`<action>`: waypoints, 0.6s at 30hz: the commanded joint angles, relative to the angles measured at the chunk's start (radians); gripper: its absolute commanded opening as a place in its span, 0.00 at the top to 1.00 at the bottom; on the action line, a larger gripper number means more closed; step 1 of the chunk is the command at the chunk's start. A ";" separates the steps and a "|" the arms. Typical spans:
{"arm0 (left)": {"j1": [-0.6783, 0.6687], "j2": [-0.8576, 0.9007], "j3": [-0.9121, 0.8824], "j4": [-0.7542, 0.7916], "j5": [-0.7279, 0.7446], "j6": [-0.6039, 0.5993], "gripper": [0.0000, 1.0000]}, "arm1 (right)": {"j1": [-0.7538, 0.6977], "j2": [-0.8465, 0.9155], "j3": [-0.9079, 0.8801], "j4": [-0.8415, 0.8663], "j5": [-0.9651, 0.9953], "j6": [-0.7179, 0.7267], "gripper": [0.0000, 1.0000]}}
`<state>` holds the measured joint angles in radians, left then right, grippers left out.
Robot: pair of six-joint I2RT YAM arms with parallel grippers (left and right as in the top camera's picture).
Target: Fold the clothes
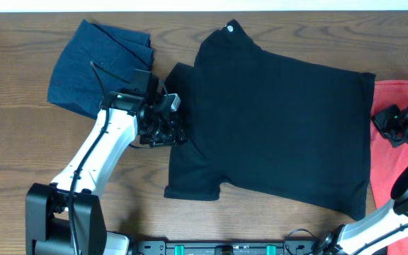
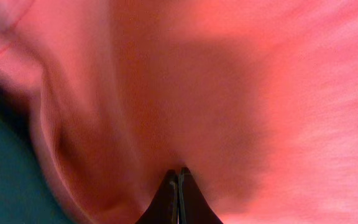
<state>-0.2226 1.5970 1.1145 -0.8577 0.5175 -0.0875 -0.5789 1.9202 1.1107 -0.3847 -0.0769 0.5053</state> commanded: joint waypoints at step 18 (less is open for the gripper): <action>0.005 -0.001 0.013 0.010 -0.013 -0.023 0.49 | -0.219 -0.196 0.184 -0.076 -0.102 -0.144 0.92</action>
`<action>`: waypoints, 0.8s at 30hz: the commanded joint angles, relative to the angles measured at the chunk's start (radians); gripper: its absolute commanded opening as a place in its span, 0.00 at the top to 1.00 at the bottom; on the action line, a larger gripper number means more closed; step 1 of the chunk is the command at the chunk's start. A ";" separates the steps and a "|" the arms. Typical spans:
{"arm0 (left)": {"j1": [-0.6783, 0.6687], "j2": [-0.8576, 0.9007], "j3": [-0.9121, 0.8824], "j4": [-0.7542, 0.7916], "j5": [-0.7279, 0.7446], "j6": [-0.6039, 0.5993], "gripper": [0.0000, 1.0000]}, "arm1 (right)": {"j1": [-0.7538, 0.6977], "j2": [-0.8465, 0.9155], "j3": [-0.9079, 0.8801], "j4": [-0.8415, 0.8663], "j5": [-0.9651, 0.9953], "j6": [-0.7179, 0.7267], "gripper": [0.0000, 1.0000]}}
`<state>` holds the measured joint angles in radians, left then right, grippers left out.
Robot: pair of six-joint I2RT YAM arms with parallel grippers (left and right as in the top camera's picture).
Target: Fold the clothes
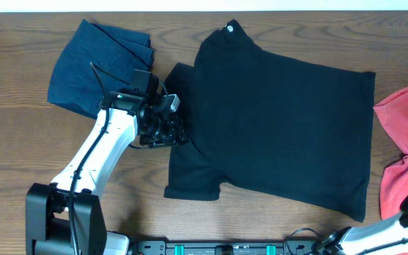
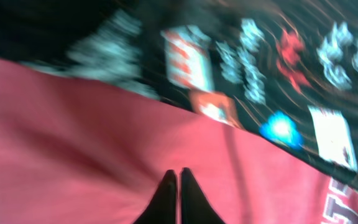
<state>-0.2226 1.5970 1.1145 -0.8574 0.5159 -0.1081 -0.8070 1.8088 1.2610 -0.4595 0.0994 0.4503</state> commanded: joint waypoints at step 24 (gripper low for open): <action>0.005 0.288 0.009 0.168 -0.214 0.024 0.47 | 0.381 -0.023 0.001 -0.301 -0.492 -0.115 0.76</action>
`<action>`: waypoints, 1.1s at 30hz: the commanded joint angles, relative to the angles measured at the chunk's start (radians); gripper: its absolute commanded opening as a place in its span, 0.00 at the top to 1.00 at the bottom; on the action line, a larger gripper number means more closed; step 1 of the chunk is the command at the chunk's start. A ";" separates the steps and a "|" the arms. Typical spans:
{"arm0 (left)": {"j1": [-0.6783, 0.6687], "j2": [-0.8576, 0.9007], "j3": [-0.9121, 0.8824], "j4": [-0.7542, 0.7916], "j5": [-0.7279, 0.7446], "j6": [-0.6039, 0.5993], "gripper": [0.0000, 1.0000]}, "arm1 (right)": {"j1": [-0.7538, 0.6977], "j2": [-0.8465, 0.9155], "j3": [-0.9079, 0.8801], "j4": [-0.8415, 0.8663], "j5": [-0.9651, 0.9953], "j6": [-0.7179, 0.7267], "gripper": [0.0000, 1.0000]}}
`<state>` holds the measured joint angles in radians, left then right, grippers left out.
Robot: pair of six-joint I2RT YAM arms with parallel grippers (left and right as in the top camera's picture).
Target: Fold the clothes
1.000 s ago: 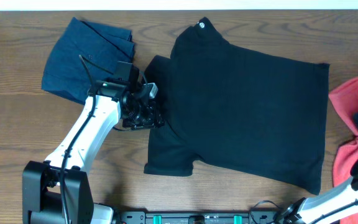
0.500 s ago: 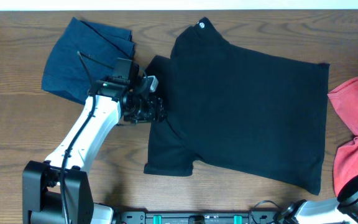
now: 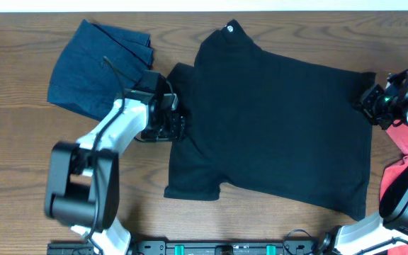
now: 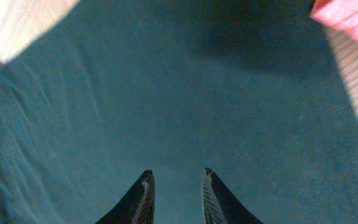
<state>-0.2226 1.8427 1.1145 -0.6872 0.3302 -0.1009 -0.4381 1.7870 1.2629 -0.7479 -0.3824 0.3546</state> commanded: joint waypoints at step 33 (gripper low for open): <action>0.094 0.030 0.024 -0.479 -0.166 -0.111 0.57 | 0.132 -0.001 -0.257 0.314 0.296 0.030 0.82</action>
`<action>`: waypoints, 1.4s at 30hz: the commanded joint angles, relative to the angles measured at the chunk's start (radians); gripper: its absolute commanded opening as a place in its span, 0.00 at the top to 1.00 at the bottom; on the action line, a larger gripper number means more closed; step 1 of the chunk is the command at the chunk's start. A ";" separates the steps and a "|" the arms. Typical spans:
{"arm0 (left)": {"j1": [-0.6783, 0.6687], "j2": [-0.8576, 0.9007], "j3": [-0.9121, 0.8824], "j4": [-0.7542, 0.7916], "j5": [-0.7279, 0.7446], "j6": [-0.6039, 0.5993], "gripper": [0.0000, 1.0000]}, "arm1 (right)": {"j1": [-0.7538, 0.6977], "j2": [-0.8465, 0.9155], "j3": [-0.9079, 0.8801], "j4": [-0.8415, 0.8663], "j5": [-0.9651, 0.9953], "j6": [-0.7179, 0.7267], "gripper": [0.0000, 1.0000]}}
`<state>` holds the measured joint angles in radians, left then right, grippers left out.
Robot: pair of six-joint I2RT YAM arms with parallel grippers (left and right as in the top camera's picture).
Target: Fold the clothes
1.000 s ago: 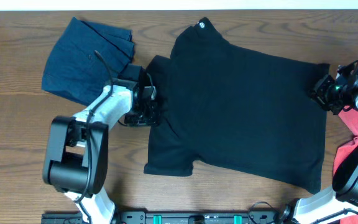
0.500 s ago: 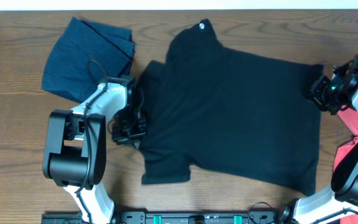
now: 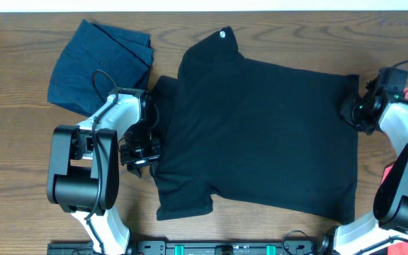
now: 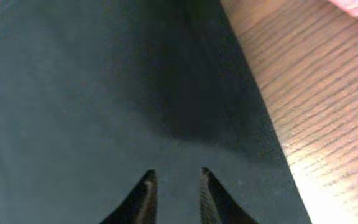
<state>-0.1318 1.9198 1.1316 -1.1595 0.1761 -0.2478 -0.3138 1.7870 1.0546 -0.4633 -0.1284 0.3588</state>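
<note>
A black T-shirt [image 3: 261, 134] lies spread flat mid-table, collar toward the far edge. My right gripper [image 3: 350, 111] sits at the shirt's far right corner. In the right wrist view it [image 4: 174, 172] is open, fingertips spread just above the black cloth [image 4: 104, 93] near its edge. My left gripper [image 3: 142, 146] is at the shirt's left sleeve [image 3: 163, 106]; its jaws are a dark mass against the cloth, so their state is unclear. A red garment peeks in at the right edge.
A folded navy garment [image 3: 98, 60] lies at the far left, close behind the left arm. Bare wooden table [image 4: 316, 93] shows right of the shirt's edge. A corner of pink-red cloth lies beyond that.
The black shirt lies further left and is slightly turned. My left gripper has moved left and toward the near edge at the sleeve. The right gripper, still open, has followed the shirt's corner leftward.
My right gripper was first shut on the red garment beside the shirt's right edge. Then arm and garment were further right, mostly out of the overhead view. Later the gripper was open over the black shirt's far right corner. Now the shirt has shifted left.
</note>
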 commanded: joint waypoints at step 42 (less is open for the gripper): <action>-0.023 0.048 0.054 0.590 0.124 0.169 0.68 | -0.151 -0.121 0.073 -0.163 -0.288 -0.071 0.79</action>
<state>-0.1535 1.9251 1.1824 -0.5724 0.2924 -0.0929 -0.4854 1.6707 1.1179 -0.6216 -0.3851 0.3241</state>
